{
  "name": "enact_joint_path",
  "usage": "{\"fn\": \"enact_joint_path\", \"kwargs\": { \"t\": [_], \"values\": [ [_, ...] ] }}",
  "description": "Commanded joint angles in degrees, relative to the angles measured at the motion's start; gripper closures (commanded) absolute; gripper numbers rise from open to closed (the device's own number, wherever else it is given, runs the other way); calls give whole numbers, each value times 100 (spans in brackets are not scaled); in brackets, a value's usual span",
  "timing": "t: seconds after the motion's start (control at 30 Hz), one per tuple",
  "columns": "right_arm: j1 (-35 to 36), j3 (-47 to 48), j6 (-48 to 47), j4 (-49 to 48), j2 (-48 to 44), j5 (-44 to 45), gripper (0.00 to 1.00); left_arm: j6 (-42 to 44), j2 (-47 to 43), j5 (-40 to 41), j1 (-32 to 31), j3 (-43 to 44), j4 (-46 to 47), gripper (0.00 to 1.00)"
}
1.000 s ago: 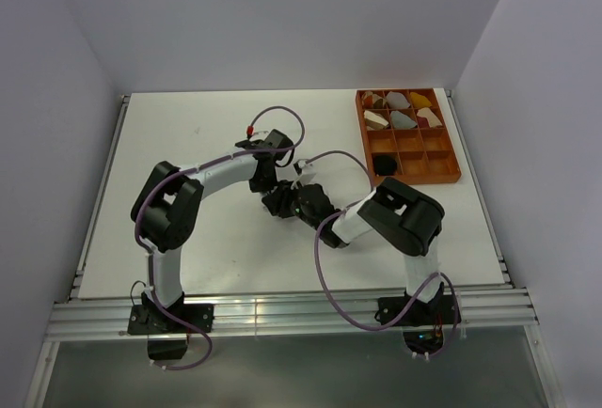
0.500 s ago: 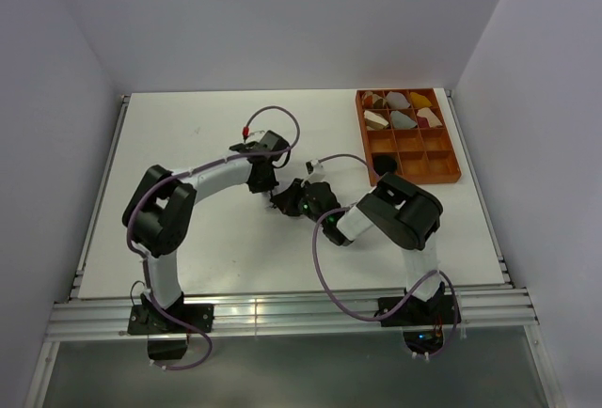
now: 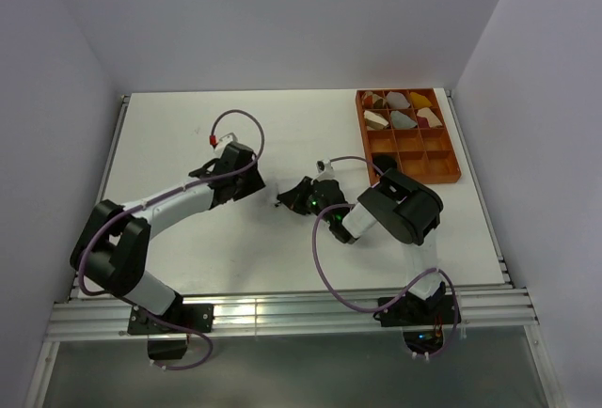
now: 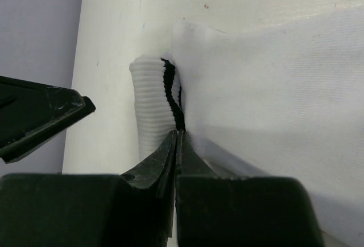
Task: Roll the socks
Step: Roll the sock at the center of the board.
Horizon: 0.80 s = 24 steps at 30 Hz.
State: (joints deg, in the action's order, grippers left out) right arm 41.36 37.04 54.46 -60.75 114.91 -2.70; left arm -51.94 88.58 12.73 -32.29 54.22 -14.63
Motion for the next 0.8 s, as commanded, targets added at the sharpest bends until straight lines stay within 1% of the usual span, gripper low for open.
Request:
{"fn": "enact_joint_path", "kwargs": {
  "t": [0.0, 0.17, 0.37, 0.77],
  "values": [
    [-58, 23, -128, 424, 216, 68, 100, -132, -139, -498, 109, -350, 1004, 46],
    [-50, 163, -373, 616, 172, 33, 100, -202, 107, -895, 171, -640, 1682, 47],
    [-50, 330, -673, 906, 49, 24, 100, -290, 107, -1001, 171, -965, 2359, 45],
    [-41, 489, -752, 1083, 128, -161, 100, -229, 450, -825, 381, -1001, 2544, 45]
  ]
}}
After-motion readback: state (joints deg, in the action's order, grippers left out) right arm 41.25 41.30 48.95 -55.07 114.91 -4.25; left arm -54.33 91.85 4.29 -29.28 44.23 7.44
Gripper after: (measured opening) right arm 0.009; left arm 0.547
